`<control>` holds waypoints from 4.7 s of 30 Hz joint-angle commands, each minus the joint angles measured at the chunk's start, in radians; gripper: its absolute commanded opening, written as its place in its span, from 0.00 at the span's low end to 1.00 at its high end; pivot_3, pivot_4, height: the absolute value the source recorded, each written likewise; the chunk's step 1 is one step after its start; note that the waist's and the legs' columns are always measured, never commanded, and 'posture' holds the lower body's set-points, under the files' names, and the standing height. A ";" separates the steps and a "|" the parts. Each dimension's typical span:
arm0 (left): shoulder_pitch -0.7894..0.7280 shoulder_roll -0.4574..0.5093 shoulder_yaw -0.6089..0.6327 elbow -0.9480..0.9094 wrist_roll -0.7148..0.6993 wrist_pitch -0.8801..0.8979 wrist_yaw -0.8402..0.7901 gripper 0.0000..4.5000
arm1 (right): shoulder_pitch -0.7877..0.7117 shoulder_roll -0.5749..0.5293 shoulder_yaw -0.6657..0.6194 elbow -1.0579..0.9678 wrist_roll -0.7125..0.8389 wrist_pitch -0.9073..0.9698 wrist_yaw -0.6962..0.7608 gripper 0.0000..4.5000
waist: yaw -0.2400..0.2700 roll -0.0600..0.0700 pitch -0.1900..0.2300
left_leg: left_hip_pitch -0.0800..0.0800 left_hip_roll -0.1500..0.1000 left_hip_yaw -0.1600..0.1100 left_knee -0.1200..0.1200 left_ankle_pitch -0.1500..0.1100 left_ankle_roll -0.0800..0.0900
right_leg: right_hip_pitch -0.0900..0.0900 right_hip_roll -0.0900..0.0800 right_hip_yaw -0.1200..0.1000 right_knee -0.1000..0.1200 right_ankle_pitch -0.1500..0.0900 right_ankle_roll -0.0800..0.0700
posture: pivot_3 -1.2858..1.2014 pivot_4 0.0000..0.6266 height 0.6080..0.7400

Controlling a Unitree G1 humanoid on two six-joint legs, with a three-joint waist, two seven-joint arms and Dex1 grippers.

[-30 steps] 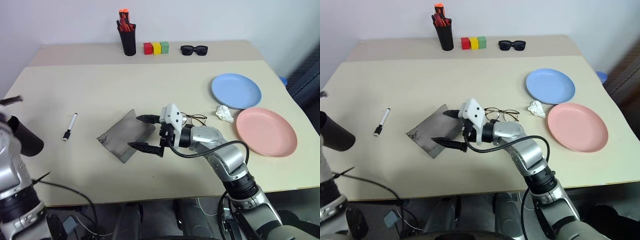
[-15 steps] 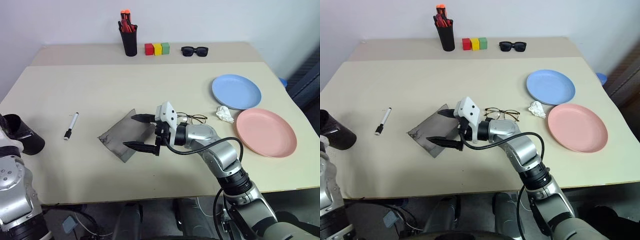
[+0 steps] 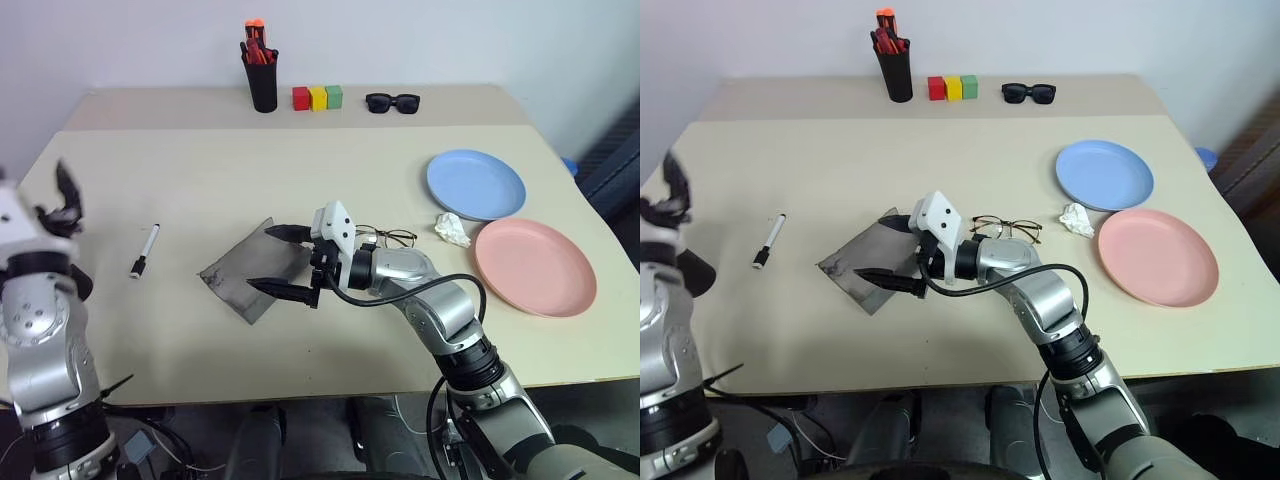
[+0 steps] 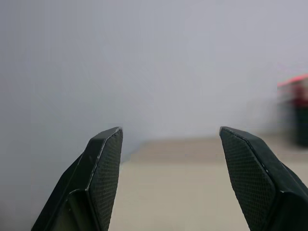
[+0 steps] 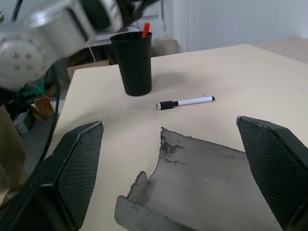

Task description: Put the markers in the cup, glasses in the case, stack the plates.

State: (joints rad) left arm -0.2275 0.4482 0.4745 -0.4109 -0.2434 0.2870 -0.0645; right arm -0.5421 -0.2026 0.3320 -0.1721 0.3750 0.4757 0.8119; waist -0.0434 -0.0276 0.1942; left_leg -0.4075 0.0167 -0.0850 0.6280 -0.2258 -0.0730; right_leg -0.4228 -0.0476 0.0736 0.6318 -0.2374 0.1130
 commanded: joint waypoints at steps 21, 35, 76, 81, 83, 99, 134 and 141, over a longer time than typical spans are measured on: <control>-0.239 0.073 -0.055 0.312 0.020 1.068 0.044 0.60 | 0.010 -0.036 -0.012 -0.068 0.005 -0.004 0.004 1.00 | -0.027 0.001 0.000 | 0.002 0.000 -0.002 -0.001 0.000 0.000 | -0.002 0.001 -0.001 0.004 0.000 0.001 | 0.52 0.24 1.00; -0.217 0.022 0.100 0.105 0.092 0.160 0.106 0.01 | 0.017 -0.014 -0.022 -0.076 0.046 0.006 0.030 1.00 | -0.003 0.001 0.000 | 0.000 0.000 0.000 -0.002 0.001 -0.002 | -0.003 0.000 0.000 0.001 0.001 0.000 | 0.52 0.24 1.00; 0.019 -0.009 -0.009 -0.065 -0.093 0.034 -0.092 0.40 | -0.002 -0.002 -0.031 -0.061 0.054 0.013 0.024 1.00 | 0.001 0.000 -0.001 | 0.000 0.000 0.000 -0.002 0.001 -0.002 | -0.001 0.000 -0.001 0.000 0.001 0.000 | 0.52 0.24 1.00; 0.048 0.143 -0.168 -0.193 -0.457 0.429 -0.339 0.87 | 0.002 -0.048 -0.057 -0.065 0.041 0.010 0.028 1.00 | -0.011 0.000 0.000 | 0.000 0.001 -0.001 -0.002 0.001 -0.002 | -0.002 0.001 0.000 0.001 0.001 0.000 | 0.52 0.24 1.00; 0.060 0.205 -0.190 -0.204 -0.556 0.558 -0.376 0.99 | 0.013 -0.095 -0.081 -0.070 0.040 0.014 0.044 1.00 | -0.018 0.002 0.001 | 0.000 0.001 -0.001 -0.002 0.001 -0.002 | -0.002 0.001 0.000 0.001 0.001 0.000 | 0.52 0.24 1.00; -0.054 0.372 -0.592 -0.040 -0.392 0.737 -0.494 0.36 | 0.174 -0.413 -0.217 -0.205 0.005 0.034 0.064 1.00 | -0.023 0.003 0.001 | 0.001 0.001 0.000 -0.002 0.001 -0.001 | -0.002 0.001 0.001 0.001 -0.002 -0.004 | 0.52 0.24 1.00; -0.022 0.335 -0.435 0.167 -0.121 0.060 -0.901 1.00 | -0.148 -0.441 -0.007 0.378 -0.500 -0.247 -0.051 0.83 | -0.004 0.004 0.002 | -0.001 0.001 0.001 -0.001 0.000 0.001 | -0.002 0.000 0.001 0.000 0.000 0.001 | 0.52 0.24 1.00; 0.184 0.304 -0.293 0.006 -0.188 0.188 -0.767 1.00 | -0.158 -0.413 -0.007 0.411 -0.519 -0.299 -0.011 0.01 | -0.002 0.005 0.002 | -0.001 0.001 0.001 -0.001 0.000 0.001 | -0.002 0.000 0.001 0.000 0.000 0.000 | 0.52 0.24 1.00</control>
State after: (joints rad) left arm -0.0575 0.7573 0.1366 -0.3463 -0.4048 0.4571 -0.8609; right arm -0.6893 -0.6225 0.3370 0.2559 -0.1419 0.1903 0.7880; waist -0.0452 -0.0230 0.1962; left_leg -0.4080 0.0173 -0.0836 0.6277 -0.2260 -0.0719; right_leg -0.4248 -0.0475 0.0747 0.6319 -0.2372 0.1134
